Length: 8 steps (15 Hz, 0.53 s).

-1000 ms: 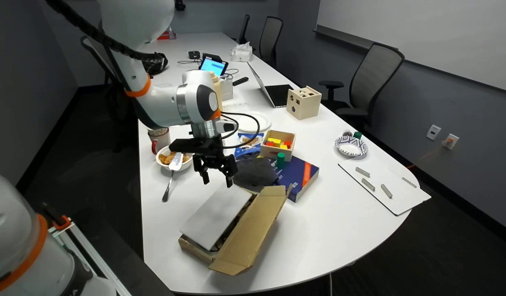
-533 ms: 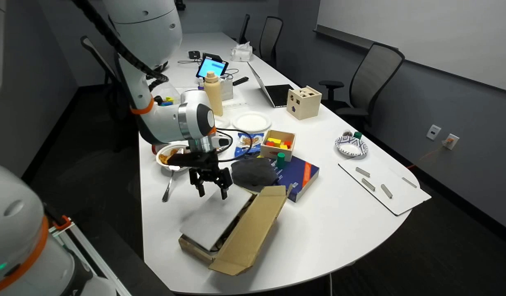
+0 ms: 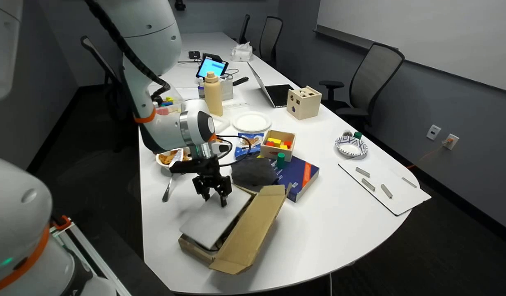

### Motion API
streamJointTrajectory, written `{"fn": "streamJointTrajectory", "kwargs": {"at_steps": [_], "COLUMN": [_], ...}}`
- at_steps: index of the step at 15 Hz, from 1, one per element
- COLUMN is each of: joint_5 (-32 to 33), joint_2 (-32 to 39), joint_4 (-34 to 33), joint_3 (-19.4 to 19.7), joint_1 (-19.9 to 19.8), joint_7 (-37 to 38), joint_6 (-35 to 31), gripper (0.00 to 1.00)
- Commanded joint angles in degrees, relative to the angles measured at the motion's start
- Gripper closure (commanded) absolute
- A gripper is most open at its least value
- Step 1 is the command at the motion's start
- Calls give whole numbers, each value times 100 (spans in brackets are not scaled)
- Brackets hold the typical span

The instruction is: Remove the foam from the box

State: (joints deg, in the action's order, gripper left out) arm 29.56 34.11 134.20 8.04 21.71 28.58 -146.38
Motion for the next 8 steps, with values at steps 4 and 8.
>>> {"fn": "streamJointTrajectory", "kwargs": {"at_steps": [4, 8], "joint_5": [2, 47], "joint_2": [-186, -452], "joint_4": [40, 74], "joint_3": [32, 24], "joint_1": [156, 209], "joint_7": [79, 52], "joint_6": [118, 428], "gripper": [74, 95]}}
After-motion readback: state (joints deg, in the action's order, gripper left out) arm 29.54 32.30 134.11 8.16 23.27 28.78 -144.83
